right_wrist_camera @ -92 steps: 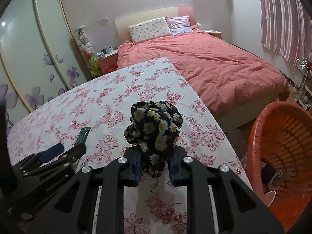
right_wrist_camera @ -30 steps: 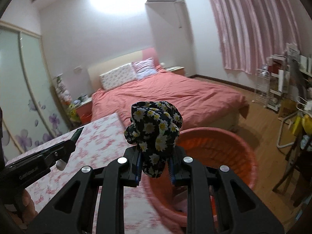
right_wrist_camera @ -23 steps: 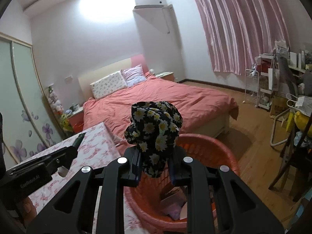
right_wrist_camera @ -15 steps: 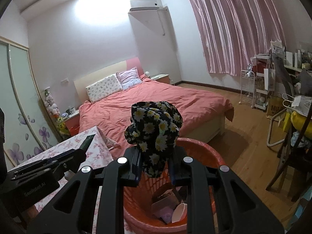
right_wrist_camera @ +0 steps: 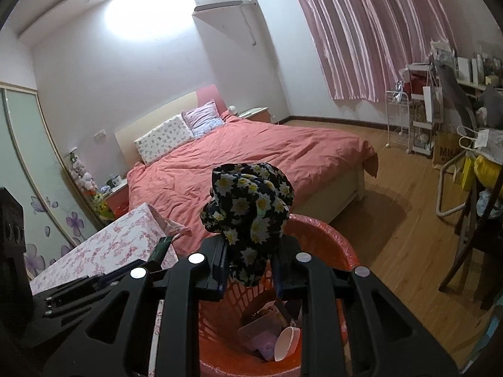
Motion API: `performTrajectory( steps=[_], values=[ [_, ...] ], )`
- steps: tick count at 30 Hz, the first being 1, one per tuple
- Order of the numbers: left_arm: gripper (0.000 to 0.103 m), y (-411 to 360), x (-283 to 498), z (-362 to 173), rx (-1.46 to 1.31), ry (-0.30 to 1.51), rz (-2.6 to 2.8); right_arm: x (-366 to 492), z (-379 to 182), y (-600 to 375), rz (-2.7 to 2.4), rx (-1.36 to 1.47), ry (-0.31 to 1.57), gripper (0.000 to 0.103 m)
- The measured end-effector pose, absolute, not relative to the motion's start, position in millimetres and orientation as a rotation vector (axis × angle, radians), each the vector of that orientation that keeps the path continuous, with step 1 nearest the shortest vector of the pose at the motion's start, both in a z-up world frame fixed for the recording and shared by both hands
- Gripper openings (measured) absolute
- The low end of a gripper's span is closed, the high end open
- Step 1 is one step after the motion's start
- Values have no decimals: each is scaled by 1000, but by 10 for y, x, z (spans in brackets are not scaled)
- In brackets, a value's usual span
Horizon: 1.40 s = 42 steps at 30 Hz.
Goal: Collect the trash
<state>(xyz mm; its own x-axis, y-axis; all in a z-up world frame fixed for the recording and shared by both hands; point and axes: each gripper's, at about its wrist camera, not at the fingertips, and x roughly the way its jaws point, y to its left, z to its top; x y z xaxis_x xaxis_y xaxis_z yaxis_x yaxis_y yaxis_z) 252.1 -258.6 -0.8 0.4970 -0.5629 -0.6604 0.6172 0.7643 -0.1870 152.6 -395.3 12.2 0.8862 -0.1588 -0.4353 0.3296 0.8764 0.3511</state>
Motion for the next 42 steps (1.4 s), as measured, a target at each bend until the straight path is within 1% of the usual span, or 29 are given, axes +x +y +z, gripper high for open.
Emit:
performTrajectory(
  steps=[1, 2, 3, 5, 7, 9, 12, 15, 17, 18, 20, 21, 22, 23, 24, 25, 27, 28, 30, 32, 36, 42],
  values=[
    [21, -2585, 2541, -32, 75, 775, -711, 1538, 115, -3967, -263, 435, 409, 29],
    [23, -2592, 2554, -49, 75, 780, -708, 1556, 98, -3980, -263, 436, 416, 34],
    [25, -2592, 2572, -66, 73, 787, -706, 1577, 94, -3964, -264, 438, 420, 36],
    [34, -2578, 2612, -99, 66, 797, -697, 1585, 67, -3973, -265, 439, 429, 43],
    [36, -2563, 2637, -120, 67, 801, -678, 1589, 59, -3958, -268, 438, 434, 47],
    [37, -2526, 2659, -135, 65, 808, -662, 1575, 55, -3967, -269, 439, 438, 50],
    [38, -2407, 2683, -125, 54, 808, -628, 1505, 110, -3965, -278, 432, 425, 58],
    [44, -2205, 2639, -56, 41, 788, -590, 1421, 203, -3900, -295, 405, 398, 66],
    [52, -2056, 2571, 8, 39, 766, -564, 1312, 312, -3810, -314, 365, 366, 72],
    [54, -1963, 2519, 53, 38, 749, -549, 1266, 358, -3750, -324, 342, 351, 74],
    [64, -1817, 2408, 142, 38, 716, -522, 1159, 453, -3612, -336, 296, 320, 84],
    [67, -1686, 2320, 207, 38, 689, -499, 1131, 477, -3574, -339, 281, 309, 89],
    [72, -1616, 2261, 257, 36, 671, -484, 1050, 530, -3488, -347, 253, 285, 94],
    [80, -1497, 2171, 317, 30, 646, -462, 1022, 553, -3449, -352, 238, 276, 94],
    [85, -1382, 2078, 372, 25, 624, -438, 951, 598, -3356, -367, 206, 263, 95],
    [92, -1298, 1994, 412, 21, 606, -420, 901, 629, -3289, -382, 178, 251, 96],
    [99, -1070, 1766, 502, 13, 557, -380, 727, 687, -3071, -429, 94, 207, 99],
    [99, -994, 1689, 532, 13, 540, -363, 702, 699, -3042, -440, 72, 193, 101],
    [99, -836, 1495, 582, 20, 512, -323, 535, 712, -2844, -458, 7, 145, 101],
    [99, -683, 1307, 614, 26, 488, -283, 459, 719, -2794, -447, 2, 138, 101],
    [99, -387, 954, 622, 15, 468, -195, 244, 754, -2705, -440, 53, 163, 101],
    [99, -90, 517, 590, -24, 426, -77, 61, 721, -2402, -469, 15, 178, 101]
  ],
)
